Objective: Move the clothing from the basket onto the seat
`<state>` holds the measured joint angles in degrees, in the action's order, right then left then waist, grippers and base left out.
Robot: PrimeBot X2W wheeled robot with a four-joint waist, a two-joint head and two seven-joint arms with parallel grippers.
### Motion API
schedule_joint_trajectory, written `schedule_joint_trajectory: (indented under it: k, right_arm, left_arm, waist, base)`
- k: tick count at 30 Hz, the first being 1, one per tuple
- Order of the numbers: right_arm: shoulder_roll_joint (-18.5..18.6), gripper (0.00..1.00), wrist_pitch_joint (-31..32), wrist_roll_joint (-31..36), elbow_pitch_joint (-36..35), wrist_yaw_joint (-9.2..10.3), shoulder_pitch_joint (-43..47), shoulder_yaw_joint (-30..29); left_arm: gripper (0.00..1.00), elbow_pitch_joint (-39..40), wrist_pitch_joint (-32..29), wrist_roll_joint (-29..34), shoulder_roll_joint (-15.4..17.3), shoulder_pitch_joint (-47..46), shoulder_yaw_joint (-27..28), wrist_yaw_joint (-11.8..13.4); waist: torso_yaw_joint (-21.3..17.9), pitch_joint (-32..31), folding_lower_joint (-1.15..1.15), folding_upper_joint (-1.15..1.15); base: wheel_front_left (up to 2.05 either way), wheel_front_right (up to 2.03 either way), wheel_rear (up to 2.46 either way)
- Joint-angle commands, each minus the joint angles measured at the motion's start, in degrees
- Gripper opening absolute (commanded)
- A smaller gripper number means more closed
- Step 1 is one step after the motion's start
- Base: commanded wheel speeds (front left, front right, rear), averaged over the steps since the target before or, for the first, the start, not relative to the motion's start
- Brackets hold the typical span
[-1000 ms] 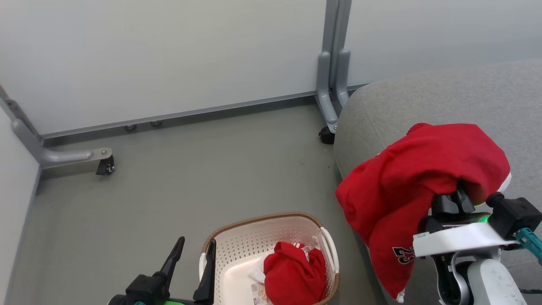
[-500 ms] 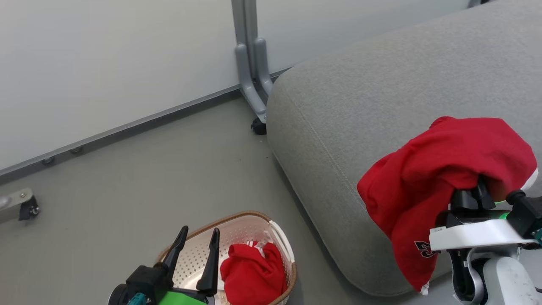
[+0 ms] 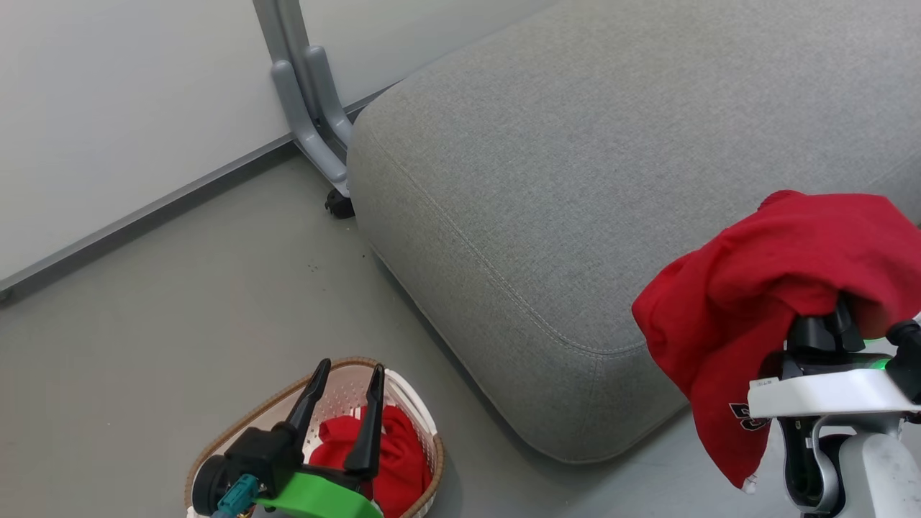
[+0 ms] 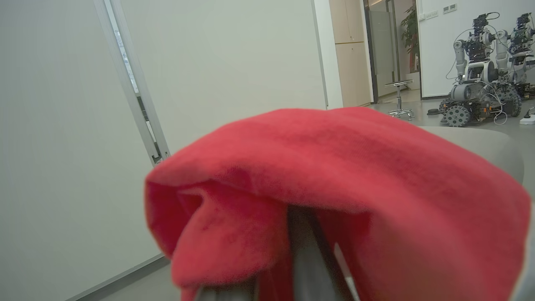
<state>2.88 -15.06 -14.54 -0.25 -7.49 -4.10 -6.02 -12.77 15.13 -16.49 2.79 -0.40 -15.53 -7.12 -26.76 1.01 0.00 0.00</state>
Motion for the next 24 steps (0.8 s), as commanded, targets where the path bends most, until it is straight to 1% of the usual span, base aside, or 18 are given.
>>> schedule_joint_trajectory:
  k: [1, 5, 7, 11, 13, 17, 24]
  right_arm:
    - [0.04, 0.00, -0.18, -0.43, -0.34, 0.00, -0.78, -0.13]
    - [0.05, 0.00, -0.18, -0.41, -0.32, 0.00, -1.45, -0.93]
    - [0.05, 0.00, -0.18, -0.21, 0.13, 0.00, -2.20, -1.64]
    - [0.26, 0.00, -0.18, 1.34, -0.36, 0.00, -5.21, -3.28]
    - [1.31, 0.00, -0.18, 1.72, -0.45, 0.00, -7.42, -3.61]
    - [3.37, 0.00, -0.17, 0.11, 0.58, 0.00, -13.98, -4.97]
    - [9.85, 0.00, -0.18, -1.93, 5.15, 0.00, -30.06, -6.43]
  left_arm:
    - [1.00, -0.02, 0.03, 0.67, 0.19, -0.77, -0.04, -0.25]
    - [1.00, -0.18, 0.03, 0.66, 0.19, -0.46, -0.13, -0.33]
    - [1.00, -0.14, 0.03, -0.74, 0.19, 0.16, 0.43, -0.25]
    - [1.00, 0.65, 0.03, -0.54, 0.19, -0.43, 0.33, -0.25]
    - [1.00, 1.21, 0.03, 0.29, 0.20, -1.12, -0.45, -0.27]
    - [1.00, 2.40, 0.03, 1.56, 0.24, -3.45, -2.32, -0.34]
    - [1.00, 3.06, 0.03, 4.51, 0.27, -9.28, -5.29, -0.44]
  waist:
    - [-1.01, 1.07, 0.00, 0.00]
    - [-1.15, 1.21, 0.00, 0.00]
    - [-1.20, 1.26, 0.00, 0.00]
    - [-0.02, 2.85, 0.00, 0.00]
    - [0.82, 4.27, 0.00, 0.00]
    - [2.91, 9.57, 0.00, 0.00]
    - [6.63, 19.75, 0.00, 0.00]
  base:
    - [0.00, 0.00, 0.00]
    - [0.00, 0.00, 0.00]
    - [0.00, 0.00, 0.00]
    - [0.00, 0.00, 0.00]
    - [0.00, 0.00, 0.00]
    - [0.00, 0.00, 0.00]
    - [0.00, 0.00, 0.00]
